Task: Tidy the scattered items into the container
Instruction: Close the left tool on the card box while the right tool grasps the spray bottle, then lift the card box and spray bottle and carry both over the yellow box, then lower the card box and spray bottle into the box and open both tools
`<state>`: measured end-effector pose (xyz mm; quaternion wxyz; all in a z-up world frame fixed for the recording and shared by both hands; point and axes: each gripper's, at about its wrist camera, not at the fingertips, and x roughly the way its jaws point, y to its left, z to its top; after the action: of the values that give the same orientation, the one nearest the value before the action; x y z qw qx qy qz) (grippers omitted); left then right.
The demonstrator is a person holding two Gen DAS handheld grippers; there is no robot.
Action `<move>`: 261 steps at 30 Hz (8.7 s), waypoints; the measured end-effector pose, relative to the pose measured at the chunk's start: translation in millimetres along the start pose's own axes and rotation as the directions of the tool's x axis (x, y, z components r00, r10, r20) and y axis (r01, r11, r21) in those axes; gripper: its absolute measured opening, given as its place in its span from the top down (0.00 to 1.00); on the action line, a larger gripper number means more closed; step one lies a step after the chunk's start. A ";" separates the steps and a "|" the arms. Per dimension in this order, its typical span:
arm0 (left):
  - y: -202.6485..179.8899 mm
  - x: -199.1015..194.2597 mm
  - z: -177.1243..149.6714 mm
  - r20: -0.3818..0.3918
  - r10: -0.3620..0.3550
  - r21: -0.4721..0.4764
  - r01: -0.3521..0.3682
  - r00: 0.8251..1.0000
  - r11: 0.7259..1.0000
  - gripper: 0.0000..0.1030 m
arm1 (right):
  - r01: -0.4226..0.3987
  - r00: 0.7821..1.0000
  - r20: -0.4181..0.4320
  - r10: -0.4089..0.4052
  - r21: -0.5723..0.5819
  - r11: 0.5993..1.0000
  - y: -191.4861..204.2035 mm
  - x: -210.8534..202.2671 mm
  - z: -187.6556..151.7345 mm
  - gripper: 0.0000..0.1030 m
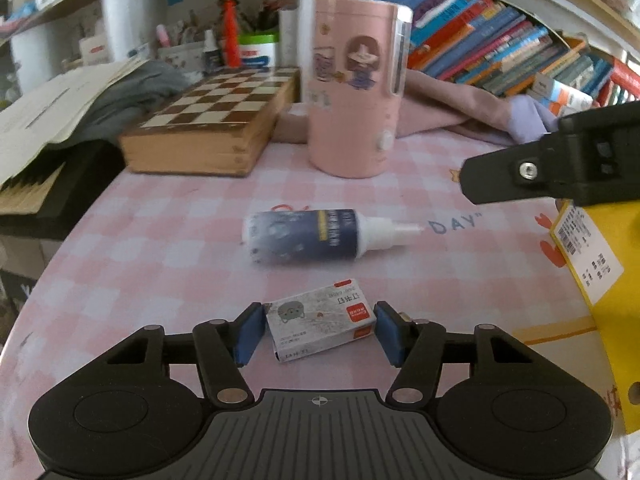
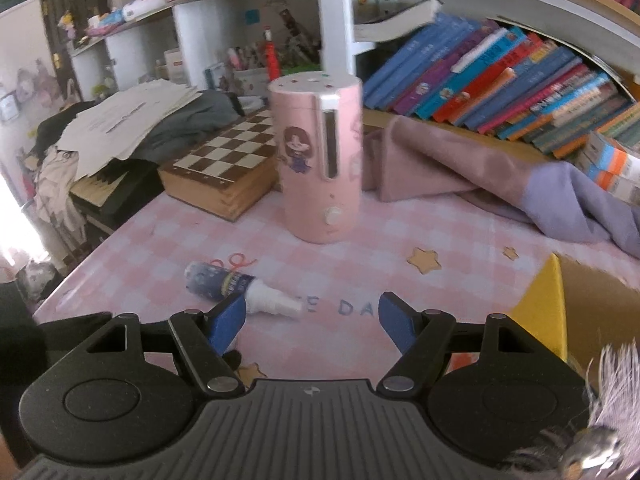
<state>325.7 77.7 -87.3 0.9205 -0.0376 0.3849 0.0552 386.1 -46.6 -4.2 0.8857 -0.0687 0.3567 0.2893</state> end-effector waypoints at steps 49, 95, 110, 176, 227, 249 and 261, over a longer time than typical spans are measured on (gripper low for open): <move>55.8 -119.5 13.2 0.201 0.026 -0.110 -0.004 0.979 0.994 0.43 | -0.073 0.958 -0.281 0.053 -0.063 0.995 31.8 48.4 -15.1 0.69; 30.3 -182.4 -3.2 0.295 -0.155 -0.003 0.163 0.943 0.987 0.43 | -0.017 0.999 -0.035 0.018 0.035 0.999 36.2 -99.2 -37.5 0.70; 33.2 -242.1 -54.0 0.303 -0.211 0.053 0.205 0.929 0.977 0.43 | 0.033 0.999 0.003 -0.034 0.084 0.996 69.2 -170.5 -93.4 0.70; -111.1 -257.3 -105.8 0.074 -0.602 0.350 0.544 0.795 0.762 0.43 | 0.365 0.928 -0.103 -0.357 0.441 0.820 6.8 -303.1 -245.9 0.70; -180.4 -200.8 -28.7 0.134 -0.563 0.375 0.484 0.815 0.790 0.43 | 0.290 0.949 0.004 -0.316 0.386 0.876 -103.8 -266.1 -161.8 0.70; -253.0 -109.8 19.5 0.083 -0.369 0.341 0.321 0.926 0.883 0.42 | 0.125 0.992 -0.051 -0.119 0.154 0.980 -211.5 -161.2 -65.1 0.70; -263.7 -74.5 15.2 -0.018 -0.294 0.294 0.286 0.956 0.912 0.42 | 0.057 0.966 -0.257 -0.025 0.117 0.991 -225.9 -87.0 -65.6 0.70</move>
<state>318.8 -187.4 -16.5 0.9189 0.0434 0.3665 -0.1391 423.8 -294.4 -13.2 0.8409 -0.0577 0.4832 0.2369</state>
